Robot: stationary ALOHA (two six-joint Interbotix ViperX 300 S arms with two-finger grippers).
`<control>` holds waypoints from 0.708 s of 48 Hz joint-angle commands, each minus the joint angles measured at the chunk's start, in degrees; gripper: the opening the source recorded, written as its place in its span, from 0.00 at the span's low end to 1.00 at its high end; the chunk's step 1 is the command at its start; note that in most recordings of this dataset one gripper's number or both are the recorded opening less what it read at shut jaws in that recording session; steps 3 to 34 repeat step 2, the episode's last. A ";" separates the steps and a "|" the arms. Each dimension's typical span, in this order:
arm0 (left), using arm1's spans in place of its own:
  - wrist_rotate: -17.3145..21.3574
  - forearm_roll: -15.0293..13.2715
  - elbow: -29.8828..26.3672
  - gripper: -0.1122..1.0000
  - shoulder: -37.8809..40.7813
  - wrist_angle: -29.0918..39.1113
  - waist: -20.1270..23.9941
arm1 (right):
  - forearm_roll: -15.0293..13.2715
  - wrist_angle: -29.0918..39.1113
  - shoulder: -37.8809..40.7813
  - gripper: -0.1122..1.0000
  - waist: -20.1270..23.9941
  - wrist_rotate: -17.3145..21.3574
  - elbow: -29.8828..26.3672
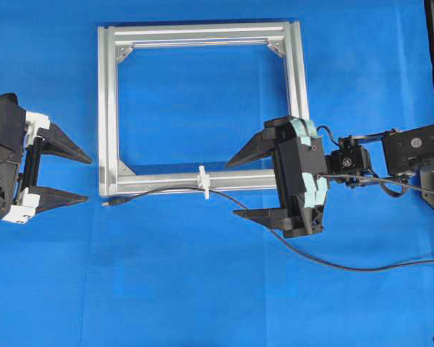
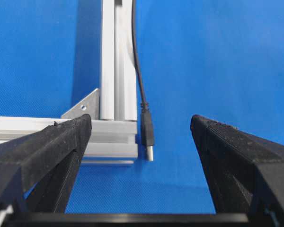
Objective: Insert the wire through the string loop located in the center.
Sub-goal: 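Release the cable from the left gripper and withdraw both grippers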
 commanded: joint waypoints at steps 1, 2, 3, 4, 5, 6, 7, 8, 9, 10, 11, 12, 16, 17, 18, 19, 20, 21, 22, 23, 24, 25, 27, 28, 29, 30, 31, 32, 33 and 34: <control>0.00 0.09 -0.53 0.84 -0.09 -0.35 0.09 | -0.09 -0.26 -1.05 0.92 0.00 0.00 -0.88; 0.00 0.09 -0.53 0.84 -0.09 -0.35 0.09 | -0.09 -0.26 -1.05 0.92 0.00 0.00 -0.88; 0.00 0.09 -0.53 0.84 -0.09 -0.35 0.09 | -0.09 -0.26 -1.05 0.92 0.00 0.00 -0.88; 0.00 0.09 -0.53 0.84 -0.09 -0.35 0.09 | -0.09 -0.26 -1.05 0.92 0.00 0.00 -0.88; 0.00 0.09 -0.53 0.84 -0.09 -0.35 0.09 | -0.09 -0.26 -1.05 0.92 0.00 0.00 -0.88; 0.00 0.09 -0.53 0.84 -0.09 -0.35 0.09 | -0.09 -0.26 -1.05 0.92 0.00 0.00 -0.88; 0.00 0.09 -0.53 0.84 -0.09 -0.35 0.09 | -0.09 -0.26 -1.05 0.92 0.00 0.00 -0.88; 0.00 0.09 -0.53 0.84 -0.09 -0.35 0.09 | -0.09 -0.26 -1.05 0.92 0.00 0.00 -0.88; 0.00 0.09 -0.53 0.84 -0.09 -0.35 0.09 | -0.09 -0.26 -1.05 0.92 0.00 0.00 -0.88; 0.00 0.09 -0.53 0.84 -0.09 -0.35 0.09 | -0.09 -0.26 -1.05 0.92 0.00 0.00 -0.88; 0.00 0.09 -0.53 0.84 -0.09 -0.35 0.09 | -0.09 -0.26 -1.05 0.92 0.00 0.00 -0.88; 0.00 0.09 -0.53 0.84 -0.09 -0.35 0.09 | -0.09 -0.26 -1.05 0.92 0.00 0.00 -0.88; 0.00 0.09 -0.53 0.84 -0.09 -0.35 0.09 | -0.09 -0.26 -1.05 0.92 0.00 0.00 -0.88; 0.00 0.09 -0.53 0.84 -0.09 -0.35 0.09 | -0.09 -0.26 -1.05 0.92 0.00 0.00 -0.88; 0.00 0.09 -0.53 0.84 -0.09 -0.35 0.09 | -0.09 -0.26 -1.05 0.92 0.00 0.00 -0.88; 0.00 0.09 -0.53 0.84 -0.09 -0.35 0.09 | -0.09 -0.26 -1.05 0.92 0.00 0.00 -0.88; 0.00 0.09 -0.53 0.84 -0.09 -0.35 0.09 | -0.09 -0.26 -1.05 0.92 0.00 0.00 -0.88; 0.00 0.09 -0.53 0.84 -0.09 -0.35 0.09 | -0.09 -0.26 -1.05 0.92 0.00 0.00 -0.88; 0.00 0.09 -0.53 0.84 -0.09 -0.35 0.09 | -0.09 -0.26 -1.05 0.92 0.00 0.00 -0.88; 0.00 0.09 -0.53 0.84 -0.09 -0.35 0.09 | -0.09 -0.26 -1.05 0.92 0.00 0.00 -0.88; 0.00 0.09 -0.53 0.84 -0.09 -0.35 0.09 | -0.09 -0.26 -1.05 0.92 0.00 0.00 -0.88; 0.00 0.09 -0.53 0.84 -0.09 -0.35 0.09 | -0.09 -0.26 -1.05 0.92 0.00 0.00 -0.88; 0.00 0.09 -0.53 0.84 -0.09 -0.35 0.09 | -0.09 -0.26 -1.05 0.92 0.00 0.00 -0.88; 0.00 0.09 -0.53 0.84 -0.09 -0.35 0.09 | -0.09 -0.26 -1.05 0.92 0.00 0.00 -0.88; 0.00 0.09 -0.53 0.84 -0.09 -0.35 0.09 | -0.09 -0.26 -1.05 0.92 0.00 0.00 -0.88; 0.00 0.09 -0.53 0.84 -0.09 -0.35 0.09 | -0.09 -0.26 -1.05 0.92 0.00 0.00 -0.88; 0.00 0.09 -0.53 0.84 -0.09 -0.35 0.09 | -0.09 -0.26 -1.05 0.92 0.00 0.00 -0.88; 0.00 0.09 -0.53 0.84 -0.09 -0.35 0.09 | -0.09 -0.26 -1.05 0.92 0.00 0.00 -0.88; 0.00 0.09 -0.53 0.84 -0.09 -0.35 0.09 | -0.09 -0.26 -1.05 0.92 0.00 0.00 -0.88; 0.00 0.09 -0.53 0.84 -0.09 -0.35 0.09 | -0.09 -0.26 -1.05 0.92 0.00 0.00 -0.88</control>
